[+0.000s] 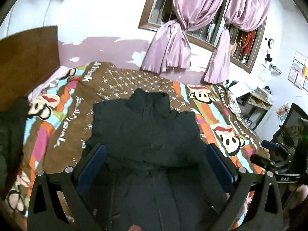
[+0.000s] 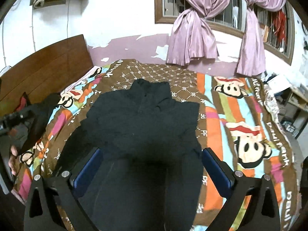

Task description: Fold large clothes

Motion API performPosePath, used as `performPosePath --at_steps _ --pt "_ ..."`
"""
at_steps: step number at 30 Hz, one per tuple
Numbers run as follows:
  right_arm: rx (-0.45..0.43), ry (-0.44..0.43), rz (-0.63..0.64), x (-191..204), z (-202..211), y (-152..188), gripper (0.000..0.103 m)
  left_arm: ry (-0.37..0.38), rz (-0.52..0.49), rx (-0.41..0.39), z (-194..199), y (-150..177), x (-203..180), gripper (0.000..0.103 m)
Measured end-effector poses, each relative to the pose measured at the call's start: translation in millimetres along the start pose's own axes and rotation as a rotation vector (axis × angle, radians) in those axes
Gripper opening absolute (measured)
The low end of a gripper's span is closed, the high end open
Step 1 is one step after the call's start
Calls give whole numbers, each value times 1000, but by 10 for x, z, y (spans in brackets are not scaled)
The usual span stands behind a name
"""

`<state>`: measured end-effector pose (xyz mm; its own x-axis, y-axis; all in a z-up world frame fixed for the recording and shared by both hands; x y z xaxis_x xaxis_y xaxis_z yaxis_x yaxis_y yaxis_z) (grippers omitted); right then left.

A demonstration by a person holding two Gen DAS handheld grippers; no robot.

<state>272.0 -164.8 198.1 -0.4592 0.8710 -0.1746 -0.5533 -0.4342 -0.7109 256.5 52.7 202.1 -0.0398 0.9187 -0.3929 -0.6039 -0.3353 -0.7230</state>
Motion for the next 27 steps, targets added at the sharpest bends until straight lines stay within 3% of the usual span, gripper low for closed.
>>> performPosePath --at_steps 6,12,16,21,27 --pt "-10 18 55 217 444 -99 103 -49 -95 5 439 -105 -250 101" --pt "-5 18 93 316 357 -189 103 -95 -201 -30 404 -171 -328 101" --pt "9 11 45 170 50 -299 103 -108 -170 -28 32 -331 -88 101" --pt "12 0 -6 -137 -588 -505 103 -108 -109 11 -747 -607 405 101" --pt "-22 -16 -58 -567 -1745 -846 103 -69 -73 14 -1837 -1040 904 101"
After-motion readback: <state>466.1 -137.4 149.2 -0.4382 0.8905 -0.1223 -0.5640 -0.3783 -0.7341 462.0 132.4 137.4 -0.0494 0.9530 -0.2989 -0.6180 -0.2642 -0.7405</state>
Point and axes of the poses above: each gripper's, at about its wrist camera, not at the fingertips, and z roughly against the way its jaws point, x to its left, y to its underside, the point moved 6 cm from there along -z, roughly the way its jaws point, and after that the axes turned 11 degrees about z, right-handed, at the moved point
